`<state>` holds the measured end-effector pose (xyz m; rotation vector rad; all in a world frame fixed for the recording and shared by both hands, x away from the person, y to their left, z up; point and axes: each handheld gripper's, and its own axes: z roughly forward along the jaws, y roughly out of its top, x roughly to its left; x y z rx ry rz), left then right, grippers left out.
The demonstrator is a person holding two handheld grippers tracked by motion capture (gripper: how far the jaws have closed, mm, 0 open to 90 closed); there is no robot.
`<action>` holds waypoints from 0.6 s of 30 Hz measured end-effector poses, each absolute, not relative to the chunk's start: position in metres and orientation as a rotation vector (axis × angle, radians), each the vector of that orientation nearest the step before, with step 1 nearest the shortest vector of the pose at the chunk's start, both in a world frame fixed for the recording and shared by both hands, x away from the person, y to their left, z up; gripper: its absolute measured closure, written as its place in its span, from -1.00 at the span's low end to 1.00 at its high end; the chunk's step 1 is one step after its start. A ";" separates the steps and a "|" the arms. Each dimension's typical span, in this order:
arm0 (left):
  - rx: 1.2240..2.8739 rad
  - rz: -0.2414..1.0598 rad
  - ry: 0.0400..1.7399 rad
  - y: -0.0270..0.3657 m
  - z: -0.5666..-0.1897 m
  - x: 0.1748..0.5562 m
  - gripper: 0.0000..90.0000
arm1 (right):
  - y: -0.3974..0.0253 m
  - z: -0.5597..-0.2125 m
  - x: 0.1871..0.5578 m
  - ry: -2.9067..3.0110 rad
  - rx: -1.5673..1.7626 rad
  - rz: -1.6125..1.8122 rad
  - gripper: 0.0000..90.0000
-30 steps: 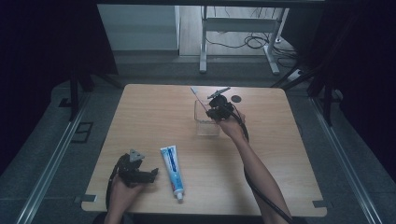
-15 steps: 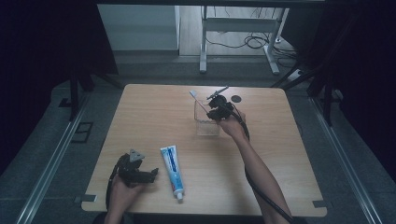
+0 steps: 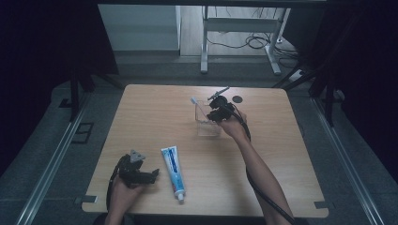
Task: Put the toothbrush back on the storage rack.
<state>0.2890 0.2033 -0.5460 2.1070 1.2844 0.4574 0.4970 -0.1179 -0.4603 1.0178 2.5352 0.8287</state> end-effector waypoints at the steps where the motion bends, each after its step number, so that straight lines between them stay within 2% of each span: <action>1: 2.108 0.457 1.284 0.203 -0.546 0.289 -0.98 | -0.117 -0.460 0.496 2.535 1.017 0.833 0.59; 18: 2.106 0.457 1.285 0.203 -0.546 0.289 -0.98 | -0.125 -0.443 0.482 2.528 0.966 0.928 0.01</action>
